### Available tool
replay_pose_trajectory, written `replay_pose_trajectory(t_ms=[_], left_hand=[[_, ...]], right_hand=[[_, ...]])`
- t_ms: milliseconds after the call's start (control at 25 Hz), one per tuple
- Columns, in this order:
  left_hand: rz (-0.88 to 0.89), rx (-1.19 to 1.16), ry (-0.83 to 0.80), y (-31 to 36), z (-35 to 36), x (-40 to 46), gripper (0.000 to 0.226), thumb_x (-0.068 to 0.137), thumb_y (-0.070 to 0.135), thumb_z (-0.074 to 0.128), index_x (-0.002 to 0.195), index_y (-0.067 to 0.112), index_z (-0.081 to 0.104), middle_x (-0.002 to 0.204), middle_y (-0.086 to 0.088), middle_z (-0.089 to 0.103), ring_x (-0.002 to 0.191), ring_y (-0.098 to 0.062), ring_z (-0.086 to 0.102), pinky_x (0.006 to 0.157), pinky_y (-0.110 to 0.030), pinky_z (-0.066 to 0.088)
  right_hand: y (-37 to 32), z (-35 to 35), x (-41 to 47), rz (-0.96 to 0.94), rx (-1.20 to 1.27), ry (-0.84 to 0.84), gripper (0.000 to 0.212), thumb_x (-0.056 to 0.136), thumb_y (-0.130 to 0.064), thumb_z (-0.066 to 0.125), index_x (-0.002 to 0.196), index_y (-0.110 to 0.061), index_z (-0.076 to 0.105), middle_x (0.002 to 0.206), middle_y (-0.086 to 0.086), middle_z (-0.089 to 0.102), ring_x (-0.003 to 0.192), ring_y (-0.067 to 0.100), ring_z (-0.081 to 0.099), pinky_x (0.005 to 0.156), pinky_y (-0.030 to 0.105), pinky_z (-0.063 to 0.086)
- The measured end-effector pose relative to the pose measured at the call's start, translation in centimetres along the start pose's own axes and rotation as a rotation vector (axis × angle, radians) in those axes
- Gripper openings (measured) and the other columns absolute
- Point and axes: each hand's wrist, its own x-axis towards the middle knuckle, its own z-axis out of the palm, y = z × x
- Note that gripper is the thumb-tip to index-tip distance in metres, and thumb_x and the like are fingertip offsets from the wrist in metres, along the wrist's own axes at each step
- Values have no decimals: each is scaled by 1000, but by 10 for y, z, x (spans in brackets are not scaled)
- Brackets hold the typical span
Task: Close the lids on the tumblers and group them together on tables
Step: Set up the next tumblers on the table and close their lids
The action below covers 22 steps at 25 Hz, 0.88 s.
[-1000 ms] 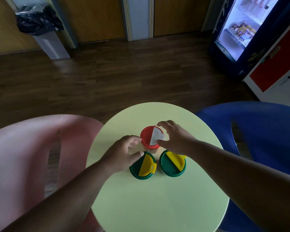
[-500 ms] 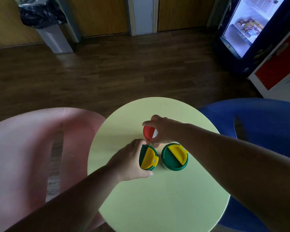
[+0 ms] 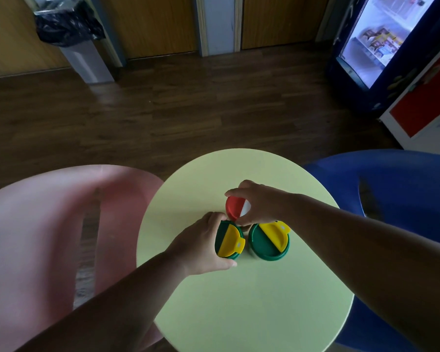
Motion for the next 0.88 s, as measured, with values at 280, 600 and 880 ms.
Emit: replay_pose_trajectory(t_ms=[280, 600, 880], left_hand=[[1, -23, 58, 1, 3, -4, 91, 59, 68, 78, 130, 29, 37, 126, 13, 42, 105, -8, 50, 76, -25, 51], [25, -13, 136, 2, 9, -5, 87, 55, 69, 76, 126, 27, 45, 121, 11, 51, 109, -10, 50, 83, -27, 51], [26, -40, 138, 4, 12, -3, 86, 55, 70, 75, 123, 26, 47, 118, 11, 51, 108, -10, 51, 82, -29, 52]], right_hand=[[-5, 0, 2, 295, 135, 106, 74, 81, -56, 68, 140, -23, 38, 122, 5, 59, 99, 25, 61, 75, 36, 59], [-1, -3, -1, 337, 342, 75, 54, 89, -46, 65, 135, -25, 45, 105, 0, 54, 91, 21, 58, 54, 23, 42], [-3, -1, 1, 375, 290, 96, 58, 88, -50, 63, 134, -20, 45, 117, 6, 60, 96, 23, 60, 74, 33, 57]])
